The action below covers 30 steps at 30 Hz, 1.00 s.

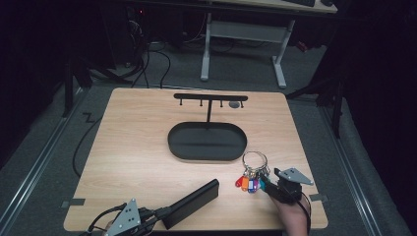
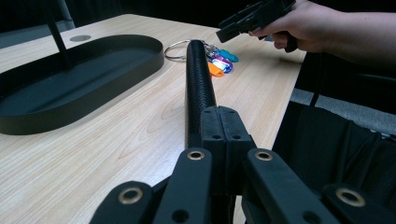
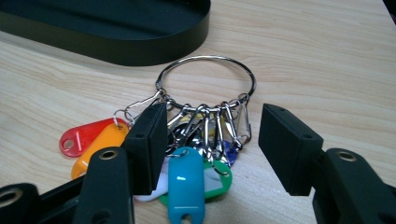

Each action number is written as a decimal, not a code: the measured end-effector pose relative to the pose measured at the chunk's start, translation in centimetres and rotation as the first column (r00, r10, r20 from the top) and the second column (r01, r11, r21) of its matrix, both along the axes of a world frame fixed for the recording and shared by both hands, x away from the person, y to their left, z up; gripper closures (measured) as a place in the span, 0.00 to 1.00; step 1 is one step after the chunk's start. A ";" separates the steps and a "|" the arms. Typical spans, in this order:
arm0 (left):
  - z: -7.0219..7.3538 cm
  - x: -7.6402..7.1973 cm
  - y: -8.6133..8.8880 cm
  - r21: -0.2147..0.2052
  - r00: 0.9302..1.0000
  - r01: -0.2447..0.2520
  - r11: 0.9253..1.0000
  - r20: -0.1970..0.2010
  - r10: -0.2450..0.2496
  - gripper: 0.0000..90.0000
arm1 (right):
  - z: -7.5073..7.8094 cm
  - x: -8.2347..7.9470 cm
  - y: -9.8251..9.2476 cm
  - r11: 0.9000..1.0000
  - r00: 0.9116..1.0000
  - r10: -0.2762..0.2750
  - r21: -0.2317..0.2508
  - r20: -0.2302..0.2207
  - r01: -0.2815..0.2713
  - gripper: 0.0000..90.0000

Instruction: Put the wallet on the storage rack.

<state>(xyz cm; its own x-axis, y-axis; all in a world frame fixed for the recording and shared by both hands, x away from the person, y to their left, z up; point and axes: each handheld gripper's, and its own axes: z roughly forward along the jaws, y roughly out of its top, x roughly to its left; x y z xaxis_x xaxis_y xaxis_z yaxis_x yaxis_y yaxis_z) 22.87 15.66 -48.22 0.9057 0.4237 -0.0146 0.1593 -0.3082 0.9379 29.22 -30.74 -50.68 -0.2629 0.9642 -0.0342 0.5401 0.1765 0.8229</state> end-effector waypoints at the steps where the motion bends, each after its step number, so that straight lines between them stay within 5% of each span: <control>1: 0.0 0.1 0.1 -0.013 1.000 0.002 1.000 -0.017 -0.002 1.00 | 0.0 0.0 -0.1 1.000 1.000 -0.001 -0.001 -0.001 0.001 0.47; 19: 0.1 0.3 0.0 -0.017 1.000 0.007 1.000 -0.020 -0.008 0.90 | -0.2 0.2 0.1 1.000 1.000 0.003 0.000 -0.015 -0.003 0.47; 23: 0.8 0.1 0.9 -0.082 0.999 -0.010 0.997 0.040 0.014 0.73 | -0.2 0.2 0.1 1.000 1.000 0.003 0.003 -0.016 -0.003 0.47; 24: 0.9 0.2 1.2 -0.111 0.999 -0.027 0.993 0.038 0.031 0.58 | -0.2 0.2 0.0 1.000 1.000 0.004 0.007 -0.013 -0.004 0.47; 25: 0.8 0.6 1.5 -0.115 1.000 -0.022 0.993 -0.010 0.021 0.51 | -0.2 0.2 0.0 1.000 1.000 0.002 0.007 -0.012 -0.002 0.47; 30: -0.3 0.6 0.2 -0.024 0.998 0.011 1.000 -0.054 -0.012 0.41 | -0.2 0.2 0.1 1.000 1.000 0.004 0.006 -0.011 -0.004 0.47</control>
